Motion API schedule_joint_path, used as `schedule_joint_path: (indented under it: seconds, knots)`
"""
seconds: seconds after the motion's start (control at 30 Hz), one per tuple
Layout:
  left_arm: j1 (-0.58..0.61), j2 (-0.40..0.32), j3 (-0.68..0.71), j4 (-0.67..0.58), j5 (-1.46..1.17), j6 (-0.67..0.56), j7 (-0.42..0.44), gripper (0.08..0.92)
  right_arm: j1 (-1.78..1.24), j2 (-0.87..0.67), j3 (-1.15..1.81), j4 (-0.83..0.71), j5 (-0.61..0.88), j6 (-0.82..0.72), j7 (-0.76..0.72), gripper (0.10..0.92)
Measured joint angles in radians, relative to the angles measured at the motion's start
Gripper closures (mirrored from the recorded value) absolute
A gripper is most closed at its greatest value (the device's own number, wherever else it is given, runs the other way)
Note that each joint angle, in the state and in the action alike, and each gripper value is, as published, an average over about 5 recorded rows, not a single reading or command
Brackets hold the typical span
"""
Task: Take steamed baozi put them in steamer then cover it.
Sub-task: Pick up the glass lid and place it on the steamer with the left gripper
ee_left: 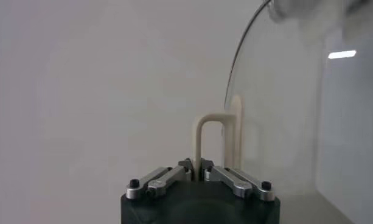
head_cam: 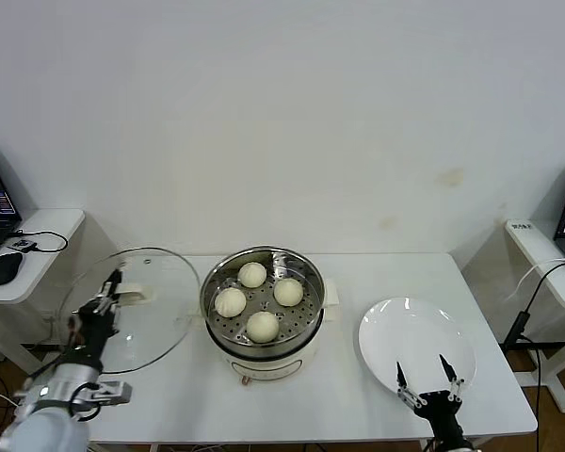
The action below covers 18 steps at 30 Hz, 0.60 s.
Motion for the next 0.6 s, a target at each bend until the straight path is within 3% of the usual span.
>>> schedule_joint_path:
  seconds: [0.27, 0.6]
  knots:
    - [-0.149, -0.004, 0.213, -0.018, 0.055, 0.123, 0.078, 0.852, 0.014, 0.011, -0.013, -0.024, -0.047, 0.009, 0.026, 0.203]
    - [-0.317, -0.077, 0.433, 0.024, 0.194, 0.235, 0.182, 0.852, 0.032, 0.036, -0.038, -0.053, -0.105, 0.011, 0.053, 0.203]
